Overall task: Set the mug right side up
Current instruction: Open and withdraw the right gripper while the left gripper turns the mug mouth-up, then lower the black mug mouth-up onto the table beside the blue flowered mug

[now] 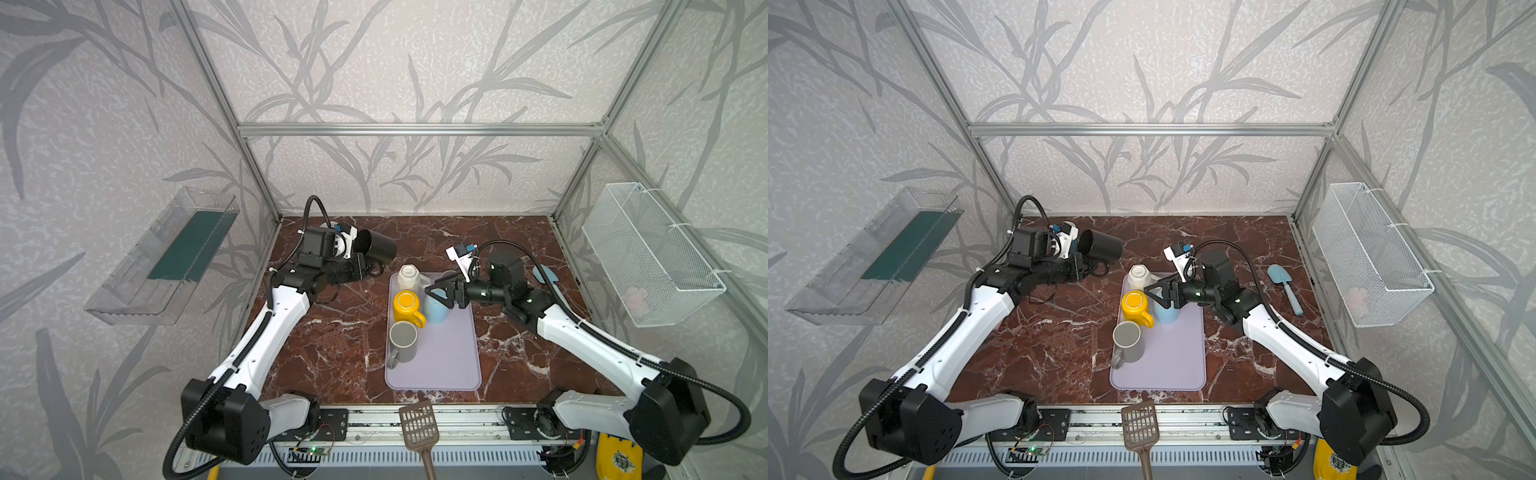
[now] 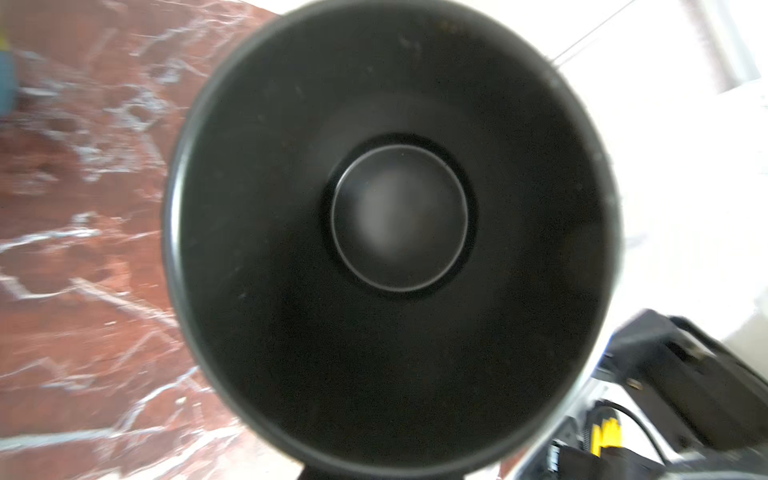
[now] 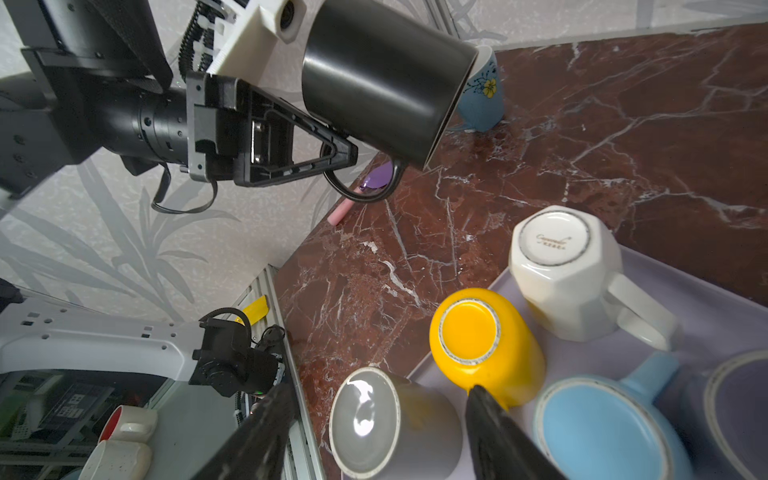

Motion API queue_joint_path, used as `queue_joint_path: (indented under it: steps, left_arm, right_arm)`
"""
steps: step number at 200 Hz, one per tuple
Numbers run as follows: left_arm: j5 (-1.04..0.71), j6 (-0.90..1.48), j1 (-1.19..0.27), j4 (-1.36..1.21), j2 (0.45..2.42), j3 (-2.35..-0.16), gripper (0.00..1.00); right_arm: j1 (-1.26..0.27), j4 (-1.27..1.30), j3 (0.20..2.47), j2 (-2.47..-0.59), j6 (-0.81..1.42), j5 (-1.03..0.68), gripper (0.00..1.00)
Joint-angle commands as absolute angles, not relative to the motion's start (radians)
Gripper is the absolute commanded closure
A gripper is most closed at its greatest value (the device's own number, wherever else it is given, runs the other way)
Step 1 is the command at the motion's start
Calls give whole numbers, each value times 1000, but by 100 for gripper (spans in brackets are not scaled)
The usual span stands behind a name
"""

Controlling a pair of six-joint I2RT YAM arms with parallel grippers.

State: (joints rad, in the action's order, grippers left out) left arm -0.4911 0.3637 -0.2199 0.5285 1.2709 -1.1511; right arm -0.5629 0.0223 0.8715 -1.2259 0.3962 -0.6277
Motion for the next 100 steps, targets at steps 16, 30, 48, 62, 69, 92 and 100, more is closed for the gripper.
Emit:
queue_joint_path:
  steps: [16,30,48,62,69,92,100]
  left_arm:
    - [-362,254,-222,569,1342,-1268,100]
    - [-316,235,-221,587,1387,-1297,100]
    - [-252,217,-220,601,1450,-1336,100]
    - [-223,211,-216,596,1494,-1358,100]
    - [-212,208,-215,600,1518,-1376,100]
    - [-172,196,-210,617,1593,-1431,100]
    - [-154,190,-210,626,1618,-1453,100]
  right_arm:
    - [-563,-37,837,-1164,370,-547,33]
    - [-563,-36,823,-1150,374,-538,33]
    - [-562,-45,808,-1132,372,-530,33]
    - [-562,-63,801,-1116,363,-519,33]
    - [-563,-71,798,-1109,359,-512,33]
    - [-562,-97,792,-1090,347,-493,33]
    - [-562,-105,790,-1085,342,-489,33]
